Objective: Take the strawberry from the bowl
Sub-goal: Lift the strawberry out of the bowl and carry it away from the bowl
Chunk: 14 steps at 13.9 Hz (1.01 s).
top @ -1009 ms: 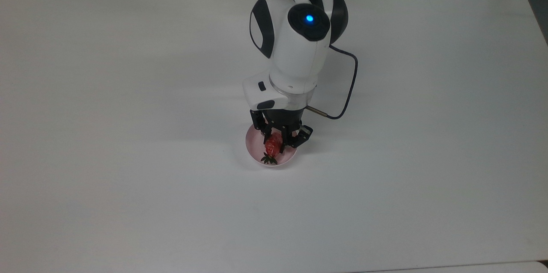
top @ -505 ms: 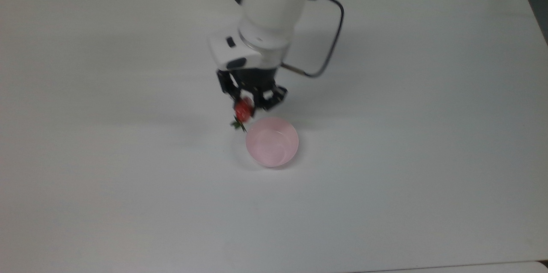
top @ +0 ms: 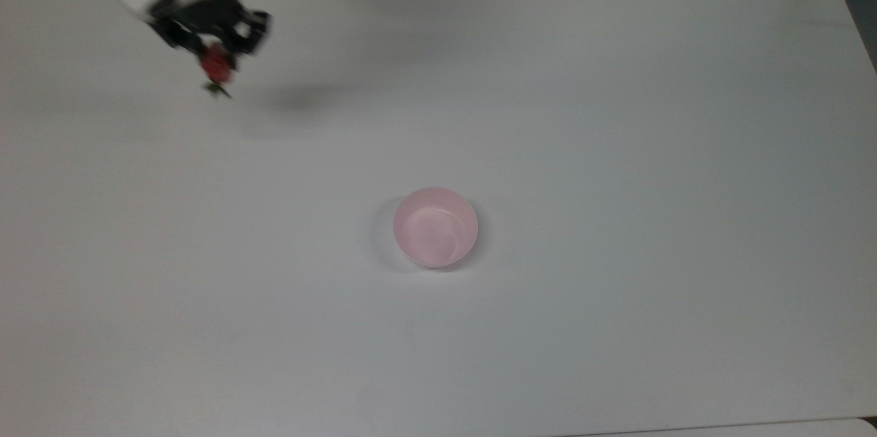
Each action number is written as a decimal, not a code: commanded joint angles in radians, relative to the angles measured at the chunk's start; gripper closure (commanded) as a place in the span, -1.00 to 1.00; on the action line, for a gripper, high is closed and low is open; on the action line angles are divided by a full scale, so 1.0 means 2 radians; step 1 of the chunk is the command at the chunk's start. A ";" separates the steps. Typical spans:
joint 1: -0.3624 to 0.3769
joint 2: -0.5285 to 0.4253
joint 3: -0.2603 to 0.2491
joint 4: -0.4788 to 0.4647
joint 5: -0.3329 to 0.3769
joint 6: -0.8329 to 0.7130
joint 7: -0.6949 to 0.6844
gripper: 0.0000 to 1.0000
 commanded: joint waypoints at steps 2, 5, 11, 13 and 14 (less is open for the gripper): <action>-0.001 -0.027 -0.092 -0.065 0.066 0.038 -0.135 0.26; -0.017 -0.025 -0.099 -0.137 0.068 0.148 -0.141 0.24; -0.019 0.009 -0.099 -0.154 0.082 0.195 -0.141 0.24; -0.017 0.029 -0.099 -0.153 0.090 0.210 -0.138 0.13; -0.018 0.032 -0.099 -0.151 0.092 0.219 -0.135 -0.33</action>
